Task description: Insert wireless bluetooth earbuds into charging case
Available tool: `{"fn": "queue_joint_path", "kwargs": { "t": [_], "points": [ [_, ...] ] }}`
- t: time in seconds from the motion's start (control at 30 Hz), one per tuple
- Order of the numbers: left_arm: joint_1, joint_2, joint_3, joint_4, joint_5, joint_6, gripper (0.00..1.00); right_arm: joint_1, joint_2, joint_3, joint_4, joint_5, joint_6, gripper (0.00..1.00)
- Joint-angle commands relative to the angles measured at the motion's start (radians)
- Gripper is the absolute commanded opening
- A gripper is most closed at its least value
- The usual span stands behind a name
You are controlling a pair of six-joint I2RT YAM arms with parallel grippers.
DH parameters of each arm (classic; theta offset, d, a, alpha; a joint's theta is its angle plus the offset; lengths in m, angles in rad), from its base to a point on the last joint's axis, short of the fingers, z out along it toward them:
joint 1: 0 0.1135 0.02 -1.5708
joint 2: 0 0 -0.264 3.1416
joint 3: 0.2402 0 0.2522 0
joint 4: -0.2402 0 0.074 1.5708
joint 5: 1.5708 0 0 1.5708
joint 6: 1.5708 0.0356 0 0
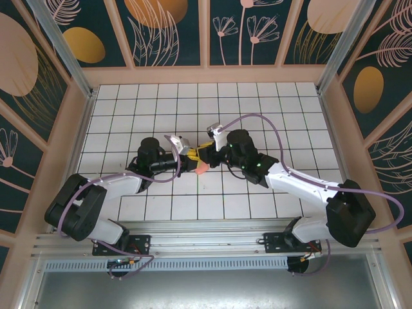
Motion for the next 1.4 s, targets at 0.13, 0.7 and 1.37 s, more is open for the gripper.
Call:
{"fn": "queue_joint_path", "kwargs": {
  "t": [0.13,0.7,1.37],
  "points": [
    [-0.007,-0.028,-0.004,0.049,0.029,-0.010,0.20,0.006,0.019,-0.006,-0.039,-0.018,-0.045,0.20],
    [-0.008,-0.027,0.001,0.023,0.023,0.006,0.20,0.006,0.007,0.028,-0.060,-0.053,-0.040,0.36],
    [-0.007,-0.033,-0.003,-0.019,0.004,0.034,0.20,-0.157,-0.103,0.097,-0.326,-0.115,0.123,0.42]
  ]
}}
